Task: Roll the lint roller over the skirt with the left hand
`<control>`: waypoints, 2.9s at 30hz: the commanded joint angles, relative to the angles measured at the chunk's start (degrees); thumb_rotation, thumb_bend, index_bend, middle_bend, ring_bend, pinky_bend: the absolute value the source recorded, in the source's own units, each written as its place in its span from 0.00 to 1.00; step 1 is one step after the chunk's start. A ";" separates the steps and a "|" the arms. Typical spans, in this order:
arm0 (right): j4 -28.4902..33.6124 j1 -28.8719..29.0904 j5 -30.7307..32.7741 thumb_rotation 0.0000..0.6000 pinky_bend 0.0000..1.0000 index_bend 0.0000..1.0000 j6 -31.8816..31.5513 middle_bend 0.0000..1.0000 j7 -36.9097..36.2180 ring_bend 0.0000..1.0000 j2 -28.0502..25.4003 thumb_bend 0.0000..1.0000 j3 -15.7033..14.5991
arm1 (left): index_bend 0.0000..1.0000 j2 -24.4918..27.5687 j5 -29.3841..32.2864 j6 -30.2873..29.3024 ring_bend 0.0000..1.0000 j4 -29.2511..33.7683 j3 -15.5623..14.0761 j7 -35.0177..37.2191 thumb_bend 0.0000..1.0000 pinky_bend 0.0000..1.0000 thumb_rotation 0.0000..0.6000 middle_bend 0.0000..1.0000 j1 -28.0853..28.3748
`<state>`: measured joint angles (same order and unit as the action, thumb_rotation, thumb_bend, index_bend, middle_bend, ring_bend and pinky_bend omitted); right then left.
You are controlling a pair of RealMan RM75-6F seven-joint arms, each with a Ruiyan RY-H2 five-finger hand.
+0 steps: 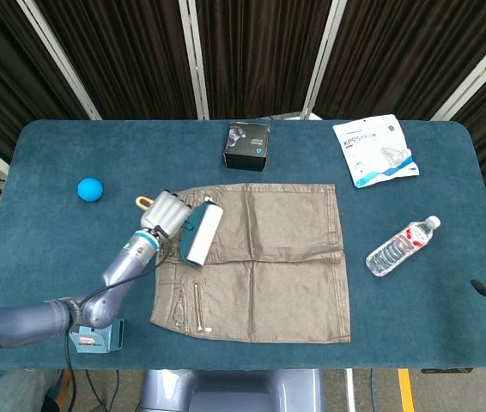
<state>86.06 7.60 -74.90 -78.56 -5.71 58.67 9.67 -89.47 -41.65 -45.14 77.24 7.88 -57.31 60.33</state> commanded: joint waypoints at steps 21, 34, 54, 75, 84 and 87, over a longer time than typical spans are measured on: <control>-1.53 -0.79 1.43 1.00 0.00 0.00 0.45 0.00 -4.24 0.00 -1.27 0.00 0.88 | 0.70 -13.78 10.65 -4.76 0.42 -0.81 0.59 -12.54 0.74 0.45 1.00 0.51 15.90; -1.27 -1.34 1.21 1.00 0.00 0.00 -0.30 0.00 -4.46 0.00 -1.67 0.00 0.93 | 0.72 -11.65 14.10 -7.11 0.42 -0.34 -2.48 -12.63 0.74 0.45 1.00 0.52 15.26; 0.18 -0.36 0.34 1.00 0.00 0.00 0.36 0.00 -0.35 0.00 -0.46 0.00 0.32 | 0.72 3.06 17.40 -6.03 0.42 1.08 -11.49 -9.81 0.74 0.45 1.00 0.52 8.90; -0.15 -0.27 1.03 1.00 0.00 0.00 0.73 0.00 -1.51 0.00 -0.74 0.00 0.74 | 0.72 -4.78 19.31 -6.58 0.42 1.23 -8.85 -13.48 0.74 0.45 1.00 0.52 13.86; -0.64 -0.70 1.28 1.00 0.00 0.00 0.47 0.00 -3.36 0.00 -1.36 0.00 1.04 | 0.72 -11.05 21.61 -8.41 0.42 1.48 -5.17 -17.49 0.74 0.45 1.00 0.52 19.07; -0.66 -0.85 1.15 1.00 0.00 0.00 0.22 0.00 -3.74 0.00 -1.53 0.00 1.07 | 0.72 -12.45 22.76 -9.05 0.42 1.13 -4.65 -18.44 0.74 0.45 1.00 0.51 20.08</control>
<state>85.40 6.77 -73.73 -78.32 -9.43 57.16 10.72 -101.17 -19.56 -53.77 78.50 2.78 -75.12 79.73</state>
